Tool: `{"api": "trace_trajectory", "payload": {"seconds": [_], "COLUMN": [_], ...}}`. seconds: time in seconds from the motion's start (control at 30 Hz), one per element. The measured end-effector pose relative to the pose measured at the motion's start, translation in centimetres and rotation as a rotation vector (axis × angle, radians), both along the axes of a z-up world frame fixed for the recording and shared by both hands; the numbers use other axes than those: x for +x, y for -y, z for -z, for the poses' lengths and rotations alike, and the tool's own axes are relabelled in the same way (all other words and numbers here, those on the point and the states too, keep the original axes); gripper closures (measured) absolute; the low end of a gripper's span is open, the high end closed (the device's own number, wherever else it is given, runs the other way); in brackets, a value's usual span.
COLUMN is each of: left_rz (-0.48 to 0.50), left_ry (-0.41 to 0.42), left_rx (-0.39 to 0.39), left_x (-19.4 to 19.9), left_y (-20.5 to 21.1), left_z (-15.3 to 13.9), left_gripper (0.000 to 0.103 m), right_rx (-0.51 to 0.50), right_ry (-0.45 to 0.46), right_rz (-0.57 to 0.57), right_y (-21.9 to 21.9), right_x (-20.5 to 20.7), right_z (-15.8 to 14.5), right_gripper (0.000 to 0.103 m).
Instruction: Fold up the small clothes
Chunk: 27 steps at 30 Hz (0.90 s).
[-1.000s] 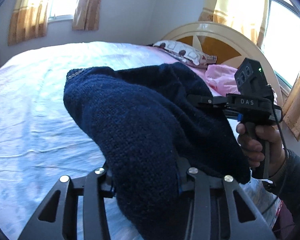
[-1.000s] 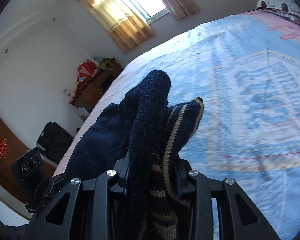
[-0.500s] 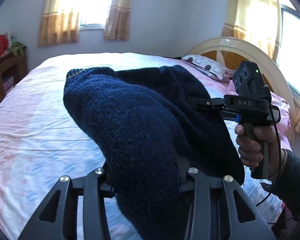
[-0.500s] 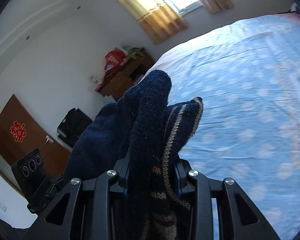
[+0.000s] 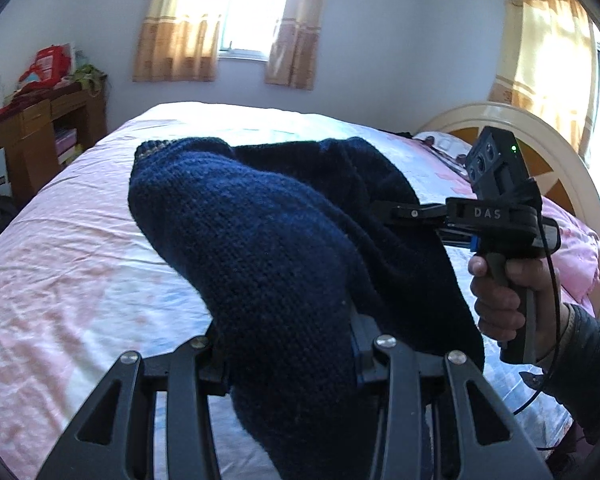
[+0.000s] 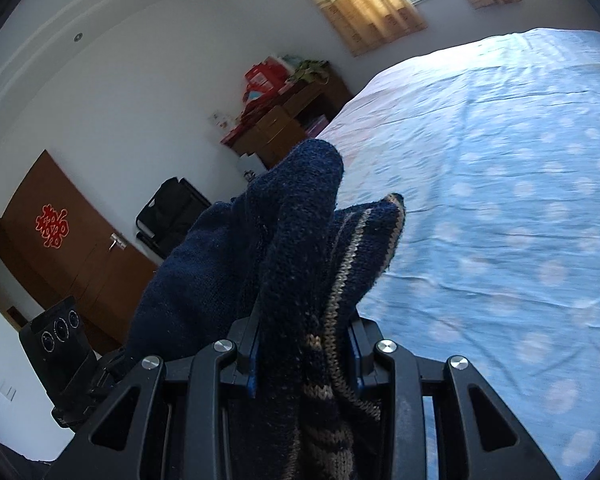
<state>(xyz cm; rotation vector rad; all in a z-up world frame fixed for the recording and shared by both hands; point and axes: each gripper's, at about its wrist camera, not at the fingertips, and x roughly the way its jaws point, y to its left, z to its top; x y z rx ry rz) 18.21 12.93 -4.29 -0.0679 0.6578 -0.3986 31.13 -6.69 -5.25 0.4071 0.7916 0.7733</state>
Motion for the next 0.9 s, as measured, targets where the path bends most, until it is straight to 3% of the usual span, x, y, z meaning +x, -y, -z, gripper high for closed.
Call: {"api": "trace_trajectory", "payload": {"seconds": [0.9], "left_rz": [-0.119], "left_ry": [-0.018], "left_rx": [-0.034], "left_x": [-1.6], "left_y": [-3.4], "left_z": [1.0], "left_gripper": [0.061], "right_rx": [-0.050], "right_ry": [-0.025], "right_rz": [-0.134], "right_y": [-8.6], "right_x": [2.1], "right_z": [2.0], "right_gripper": [0.069]}}
